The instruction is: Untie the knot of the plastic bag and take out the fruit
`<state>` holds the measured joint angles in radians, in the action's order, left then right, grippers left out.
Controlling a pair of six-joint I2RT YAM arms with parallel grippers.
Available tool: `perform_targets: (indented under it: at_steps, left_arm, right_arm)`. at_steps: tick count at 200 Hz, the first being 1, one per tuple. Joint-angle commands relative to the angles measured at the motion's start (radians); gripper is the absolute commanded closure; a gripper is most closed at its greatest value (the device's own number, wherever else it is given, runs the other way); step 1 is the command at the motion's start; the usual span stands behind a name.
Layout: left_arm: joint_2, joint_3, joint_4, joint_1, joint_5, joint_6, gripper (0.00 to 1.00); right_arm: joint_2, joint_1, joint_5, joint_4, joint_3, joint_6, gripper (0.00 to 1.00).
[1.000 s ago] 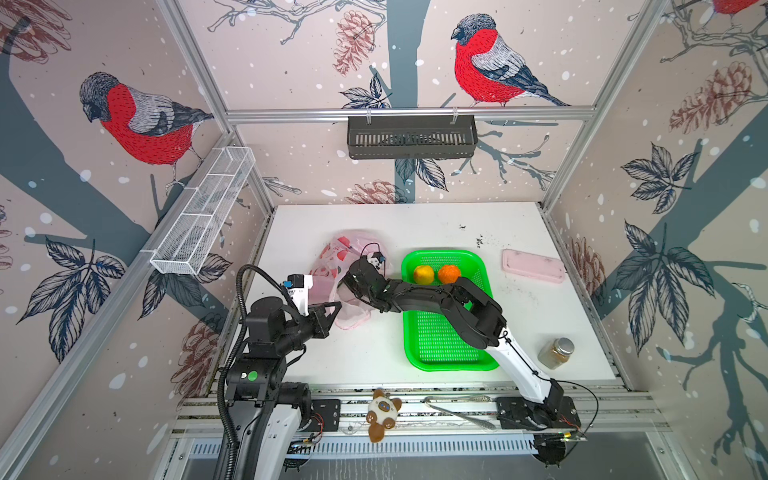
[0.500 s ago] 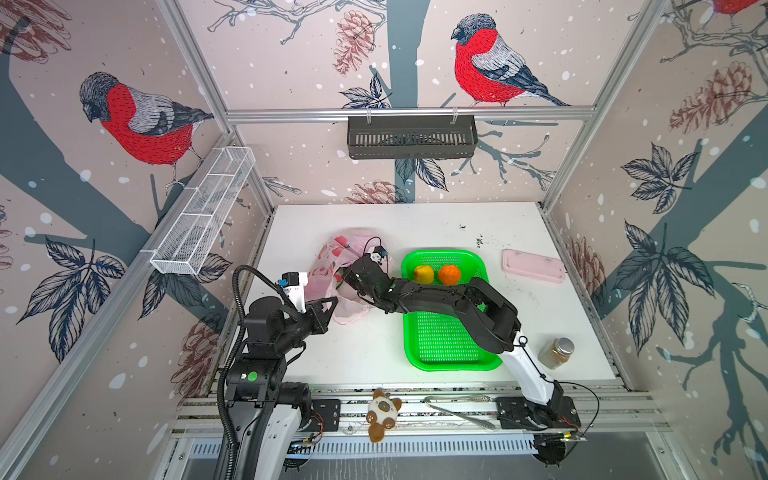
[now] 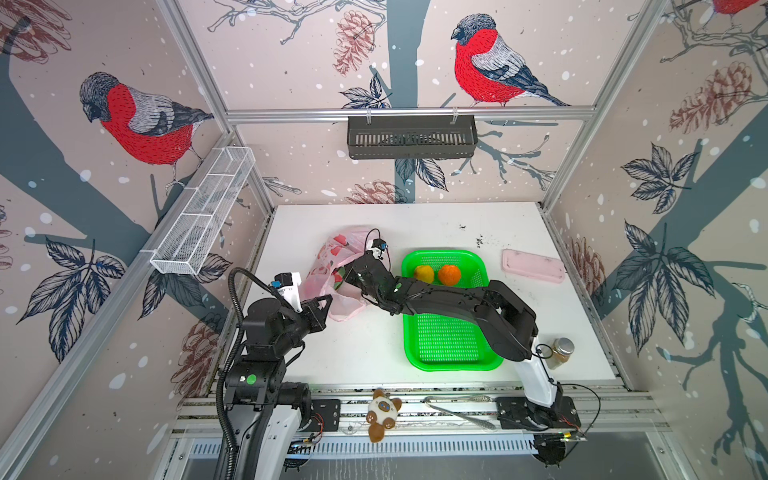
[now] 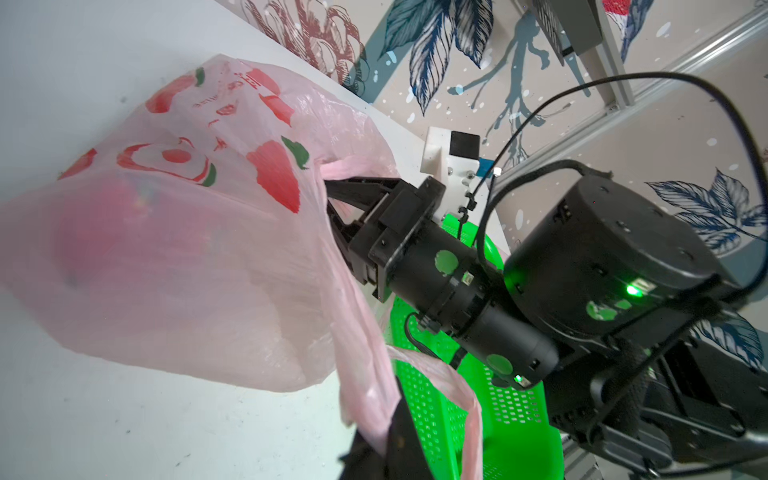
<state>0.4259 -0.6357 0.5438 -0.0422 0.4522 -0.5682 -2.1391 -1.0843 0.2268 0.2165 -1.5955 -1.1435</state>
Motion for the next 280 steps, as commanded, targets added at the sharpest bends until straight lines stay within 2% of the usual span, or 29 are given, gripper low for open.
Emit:
perform_targets:
  at_steps: [1,22,57,83,99,131,161,185,247,280]
  left_arm:
    - [0.000,-0.018,0.039,0.000,-0.054,0.015,1.00]
    - [0.002,-0.036,0.037,0.000,-0.107,0.013,1.00]
    - [0.010,-0.066,0.002,0.000,-0.213,0.005,1.00]
    - [0.014,-0.089,-0.007,0.000,-0.277,0.011,1.00]
    - [0.011,-0.099,0.000,0.001,-0.301,0.015,1.00]
    - [0.000,-0.098,0.041,-0.001,-0.298,0.010,1.00]
    - [-0.056,-0.083,0.094,0.001,-0.268,-0.017,1.00]
    - [-0.102,-0.069,0.125,-0.001,-0.257,-0.035,1.00]
    - [-0.199,-0.018,0.141,0.000,-0.164,-0.051,1.00]
    - [-0.231,0.004,0.137,0.000,-0.110,-0.047,1.00]
  right_arm:
    - [-0.006,-0.030,-0.155,-0.043,-0.041,0.159,0.82]
    - [-0.029,-0.063,-0.252,-0.114,-0.102,0.282,0.80]
    - [-0.110,-0.092,-0.453,-0.126,-0.210,0.356,0.80]
    - [-0.153,-0.116,-0.483,-0.175,-0.294,0.398,0.80]
    - [-0.124,-0.118,-0.445,-0.178,-0.253,0.406,0.78]
    - [0.012,-0.100,-0.246,-0.171,-0.063,0.396,0.75]
    - [0.085,-0.044,-0.187,-0.162,0.049,0.312,0.69]
    - [0.077,-0.016,-0.175,-0.183,0.041,0.265,0.63]
    - [-0.059,0.020,-0.159,-0.191,-0.084,0.120,0.49]
    - [-0.091,0.037,-0.149,-0.137,-0.080,0.010,0.46]
